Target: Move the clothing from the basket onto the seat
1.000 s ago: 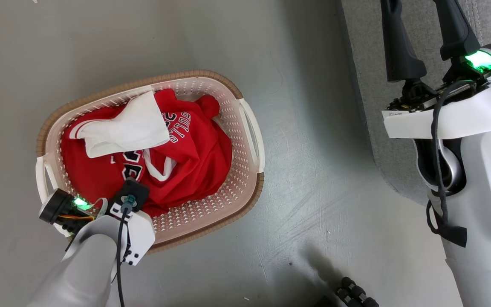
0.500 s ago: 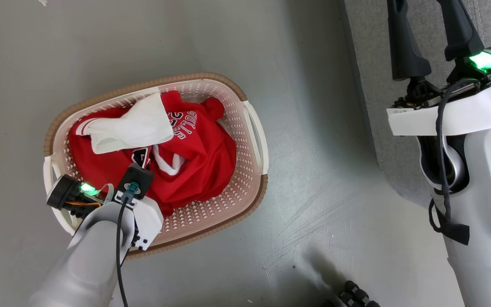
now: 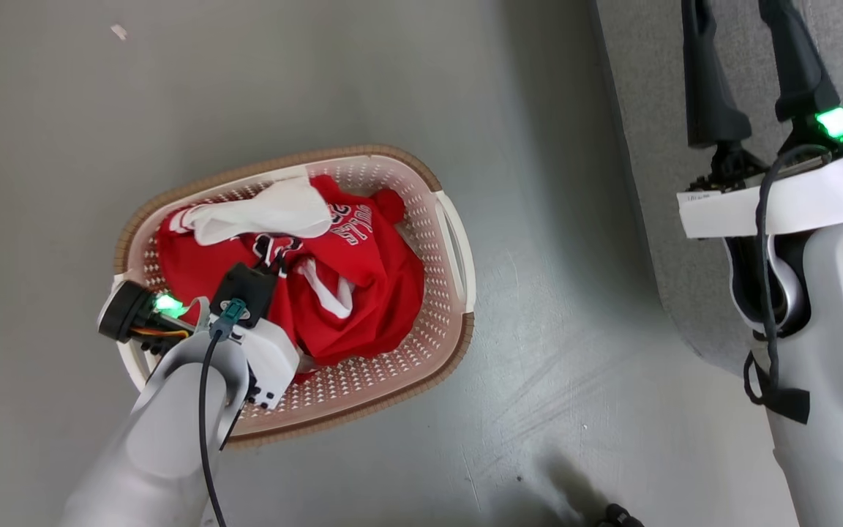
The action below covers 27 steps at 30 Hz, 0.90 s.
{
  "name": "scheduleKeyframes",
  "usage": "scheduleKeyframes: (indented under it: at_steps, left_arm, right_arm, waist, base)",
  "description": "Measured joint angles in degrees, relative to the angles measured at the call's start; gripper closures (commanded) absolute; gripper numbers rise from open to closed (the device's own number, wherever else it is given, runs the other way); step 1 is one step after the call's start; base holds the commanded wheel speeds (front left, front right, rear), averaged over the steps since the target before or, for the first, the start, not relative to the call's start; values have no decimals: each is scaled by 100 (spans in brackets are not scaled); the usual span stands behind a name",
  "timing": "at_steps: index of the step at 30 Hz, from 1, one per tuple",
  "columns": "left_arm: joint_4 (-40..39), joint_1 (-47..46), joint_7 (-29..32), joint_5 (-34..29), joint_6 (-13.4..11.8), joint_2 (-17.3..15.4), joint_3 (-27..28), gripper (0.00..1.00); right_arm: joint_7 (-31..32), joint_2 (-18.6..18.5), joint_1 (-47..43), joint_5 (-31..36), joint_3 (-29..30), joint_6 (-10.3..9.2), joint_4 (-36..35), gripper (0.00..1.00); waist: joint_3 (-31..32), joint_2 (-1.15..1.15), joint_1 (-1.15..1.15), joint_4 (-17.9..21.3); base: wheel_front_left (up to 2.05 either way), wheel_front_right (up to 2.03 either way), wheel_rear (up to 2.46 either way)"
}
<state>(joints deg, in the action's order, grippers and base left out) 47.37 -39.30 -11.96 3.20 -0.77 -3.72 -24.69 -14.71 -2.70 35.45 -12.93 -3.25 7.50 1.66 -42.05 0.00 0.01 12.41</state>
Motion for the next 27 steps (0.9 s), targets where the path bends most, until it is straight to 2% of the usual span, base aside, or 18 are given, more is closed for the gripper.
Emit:
scheduleKeyframes:
  at_steps: [7,19,27]
  left_arm:
    - [-371,-1,-75,79,153,37,-32,100]
    - [-821,-3,-125,203,252,78,-34,100]
    - [-1049,1,-130,515,352,118,88,100]
  right_arm:
    - [0,1,-221,144,42,0,140,0]
    - [0,1,-653,313,77,0,442,0]
    - [0,1,-853,405,42,0,548,0]
  waist:
    - [266,0,0,-118]
    - [783,0,0,-314]
    - [1232,0,0,-456]
  base:
    - [0,0,0]
    - [0,0,0]
    - [0,0,0]
